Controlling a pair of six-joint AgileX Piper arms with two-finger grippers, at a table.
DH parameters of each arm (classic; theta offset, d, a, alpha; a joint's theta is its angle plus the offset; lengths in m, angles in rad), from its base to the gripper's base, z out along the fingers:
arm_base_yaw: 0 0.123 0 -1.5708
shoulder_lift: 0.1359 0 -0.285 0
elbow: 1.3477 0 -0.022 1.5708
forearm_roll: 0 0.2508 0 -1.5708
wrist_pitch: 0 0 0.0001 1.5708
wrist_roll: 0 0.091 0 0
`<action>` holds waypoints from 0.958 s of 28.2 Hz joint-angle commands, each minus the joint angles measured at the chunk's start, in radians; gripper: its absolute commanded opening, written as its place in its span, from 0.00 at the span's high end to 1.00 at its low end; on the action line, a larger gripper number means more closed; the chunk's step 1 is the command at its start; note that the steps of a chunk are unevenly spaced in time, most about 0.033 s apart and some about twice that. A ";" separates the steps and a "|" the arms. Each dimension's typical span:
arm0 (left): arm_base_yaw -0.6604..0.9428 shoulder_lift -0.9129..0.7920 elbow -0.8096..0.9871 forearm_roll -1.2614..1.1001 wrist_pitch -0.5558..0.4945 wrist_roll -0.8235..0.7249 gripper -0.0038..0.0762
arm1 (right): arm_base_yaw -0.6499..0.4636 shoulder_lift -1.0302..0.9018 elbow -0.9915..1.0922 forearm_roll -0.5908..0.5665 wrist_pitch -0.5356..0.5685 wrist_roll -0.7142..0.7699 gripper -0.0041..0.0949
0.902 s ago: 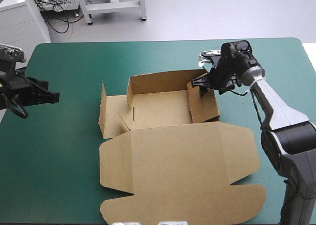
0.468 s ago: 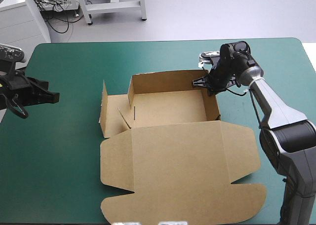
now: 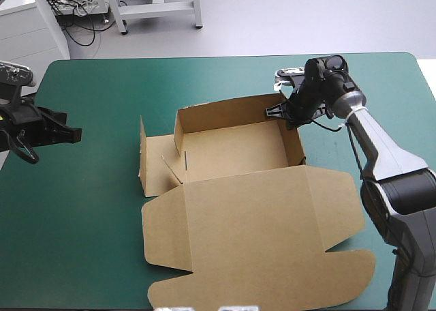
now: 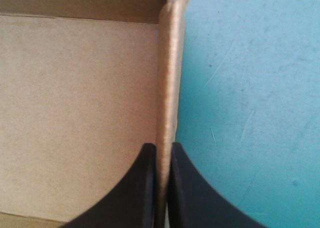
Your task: Fold the box
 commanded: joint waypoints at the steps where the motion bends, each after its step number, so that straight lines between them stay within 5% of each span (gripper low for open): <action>1: 0.000 -0.019 -0.030 -0.013 -0.055 -0.005 0.97 | -0.029 -0.138 -0.036 0.012 0.020 -0.053 0.98; 18: 0.000 0.126 -0.030 -0.075 0.015 0.075 0.96 | -0.470 -0.474 -0.034 0.406 0.020 -0.314 0.98; 27: 0.030 0.326 -0.030 -0.423 0.018 0.270 0.96 | -0.506 -0.540 -0.034 0.456 0.020 -0.319 0.98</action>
